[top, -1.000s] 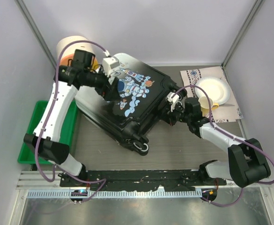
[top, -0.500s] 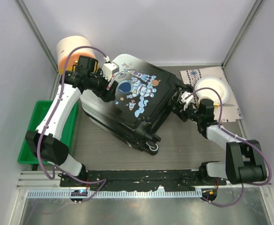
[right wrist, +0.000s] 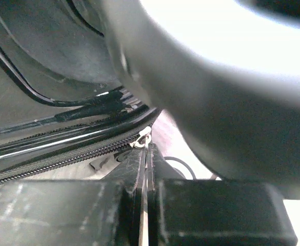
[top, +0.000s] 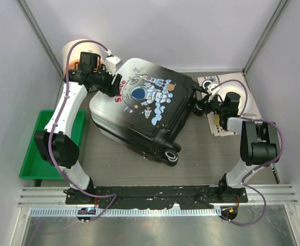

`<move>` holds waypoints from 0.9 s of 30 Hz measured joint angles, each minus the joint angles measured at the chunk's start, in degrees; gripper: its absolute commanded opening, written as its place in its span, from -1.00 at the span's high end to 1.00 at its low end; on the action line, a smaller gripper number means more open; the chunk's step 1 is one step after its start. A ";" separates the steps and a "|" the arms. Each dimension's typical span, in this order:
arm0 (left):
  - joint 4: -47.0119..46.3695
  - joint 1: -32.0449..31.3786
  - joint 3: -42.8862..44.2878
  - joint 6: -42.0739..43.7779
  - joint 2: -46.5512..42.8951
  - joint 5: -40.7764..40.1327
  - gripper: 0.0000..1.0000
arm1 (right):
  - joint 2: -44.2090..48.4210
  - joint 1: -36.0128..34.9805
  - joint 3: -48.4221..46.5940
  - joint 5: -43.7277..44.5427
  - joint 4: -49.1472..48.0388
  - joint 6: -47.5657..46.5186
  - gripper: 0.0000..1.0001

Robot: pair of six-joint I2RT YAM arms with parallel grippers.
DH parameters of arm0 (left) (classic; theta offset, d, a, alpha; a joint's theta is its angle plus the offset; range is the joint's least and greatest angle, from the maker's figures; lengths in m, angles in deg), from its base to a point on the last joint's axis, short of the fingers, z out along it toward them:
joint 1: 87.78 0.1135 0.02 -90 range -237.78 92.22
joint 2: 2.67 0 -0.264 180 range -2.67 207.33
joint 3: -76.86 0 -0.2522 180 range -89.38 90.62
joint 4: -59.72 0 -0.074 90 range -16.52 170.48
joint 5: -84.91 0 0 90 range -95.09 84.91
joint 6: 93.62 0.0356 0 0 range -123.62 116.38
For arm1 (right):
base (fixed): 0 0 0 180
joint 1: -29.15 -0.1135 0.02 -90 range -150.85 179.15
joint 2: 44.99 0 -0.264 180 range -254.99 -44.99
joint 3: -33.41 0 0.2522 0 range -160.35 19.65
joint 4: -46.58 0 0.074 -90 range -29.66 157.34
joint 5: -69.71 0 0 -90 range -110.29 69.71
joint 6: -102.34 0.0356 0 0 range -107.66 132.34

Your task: Open, take out, and arrange the luggage

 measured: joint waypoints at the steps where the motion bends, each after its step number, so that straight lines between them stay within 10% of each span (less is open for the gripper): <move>1: -0.42 0.48 0.70 0.00 0.70 0.11 -0.26 | -1.57 0.52 -1.03 -1.07 -1.46 1.20 0.98; 12: -0.61 2.99 5.92 -1.33 5.64 4.42 -0.33 | -19.96 3.78 -17.33 -14.21 -12.41 16.52 0.98; 20: 6.16 6.36 11.74 -3.17 7.56 15.80 -0.93 | -20.96 1.73 -19.06 -11.26 -12.02 18.45 0.98; 27: 18.49 -15.96 21.38 16.55 7.28 9.25 -0.96 | -19.65 1.29 -18.18 -9.27 -10.49 17.20 0.98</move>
